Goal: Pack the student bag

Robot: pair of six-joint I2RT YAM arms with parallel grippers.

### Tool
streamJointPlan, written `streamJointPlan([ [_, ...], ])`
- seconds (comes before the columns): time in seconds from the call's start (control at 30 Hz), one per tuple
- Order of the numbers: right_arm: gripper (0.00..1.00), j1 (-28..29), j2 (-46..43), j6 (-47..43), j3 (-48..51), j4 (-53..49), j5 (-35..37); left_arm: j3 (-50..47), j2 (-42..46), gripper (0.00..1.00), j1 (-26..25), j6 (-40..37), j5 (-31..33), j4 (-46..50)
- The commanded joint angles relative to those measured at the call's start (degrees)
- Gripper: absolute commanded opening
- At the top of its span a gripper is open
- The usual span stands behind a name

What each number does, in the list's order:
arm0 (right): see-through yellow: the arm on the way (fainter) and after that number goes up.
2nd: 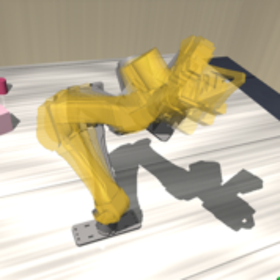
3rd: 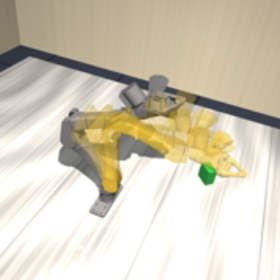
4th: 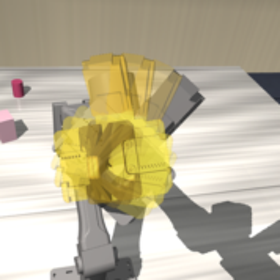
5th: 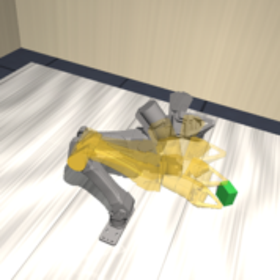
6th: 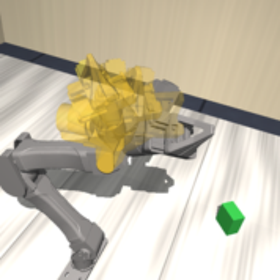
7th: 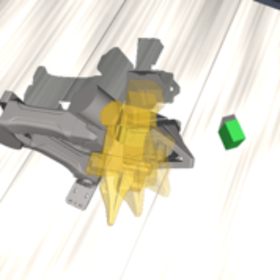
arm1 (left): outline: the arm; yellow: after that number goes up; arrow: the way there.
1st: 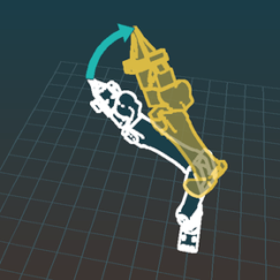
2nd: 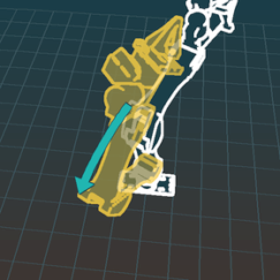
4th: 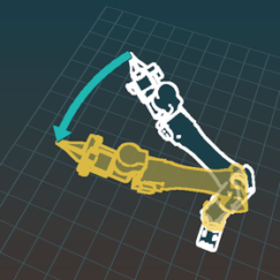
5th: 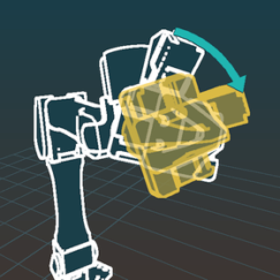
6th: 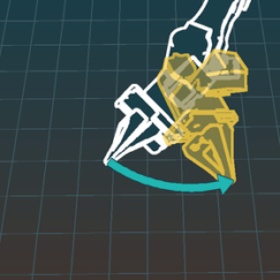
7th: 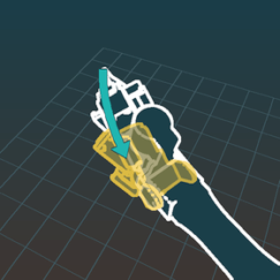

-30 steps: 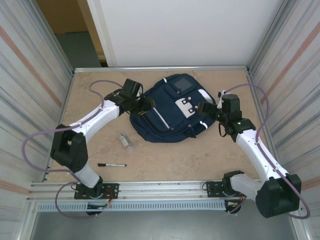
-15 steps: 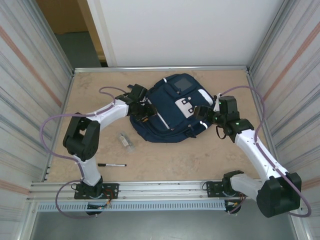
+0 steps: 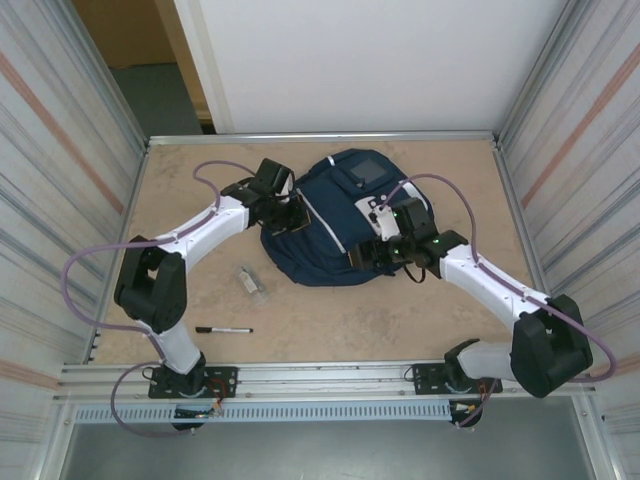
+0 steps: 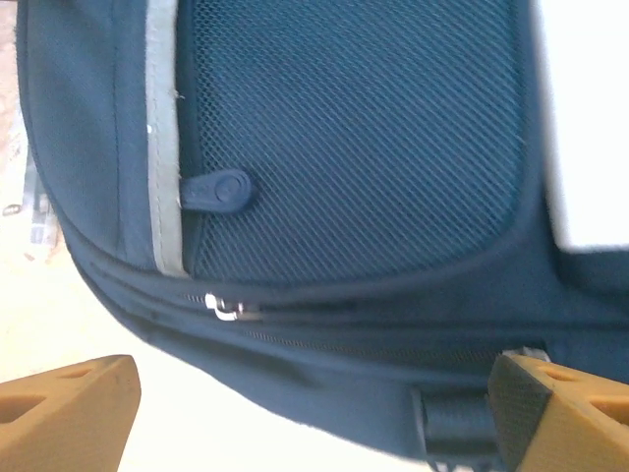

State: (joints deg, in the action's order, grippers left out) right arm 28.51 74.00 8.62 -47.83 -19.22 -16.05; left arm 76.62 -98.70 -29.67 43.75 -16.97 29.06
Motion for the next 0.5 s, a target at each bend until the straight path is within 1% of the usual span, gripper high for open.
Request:
streamJointPlan([
  [0.0,0.92,1.6,2.6,-5.6,0.4,3.8,-2.5,1.5,3.9,0.00,-0.7,-1.3,-6.6,1.7],
  [0.1,0.92,2.1,4.5,-7.1,-0.5,4.6,-2.8,1.3,4.4,0.00,-0.8,-0.7,-8.7,1.6],
  [0.2,0.90,2.7,5.8,-7.8,-1.6,4.3,-3.2,0.8,4.6,0.00,-0.8,-0.1,-9.0,1.3],
  [0.33,0.80,3.0,5.5,-8.6,-0.4,4.6,-3.3,0.8,4.5,0.00,-0.8,0.1,-9.5,0.6],
  [0.47,0.74,3.4,2.6,-8.8,2.8,7.1,-6.9,0.9,3.9,0.00,-0.7,0.5,-9.9,0.4],
])
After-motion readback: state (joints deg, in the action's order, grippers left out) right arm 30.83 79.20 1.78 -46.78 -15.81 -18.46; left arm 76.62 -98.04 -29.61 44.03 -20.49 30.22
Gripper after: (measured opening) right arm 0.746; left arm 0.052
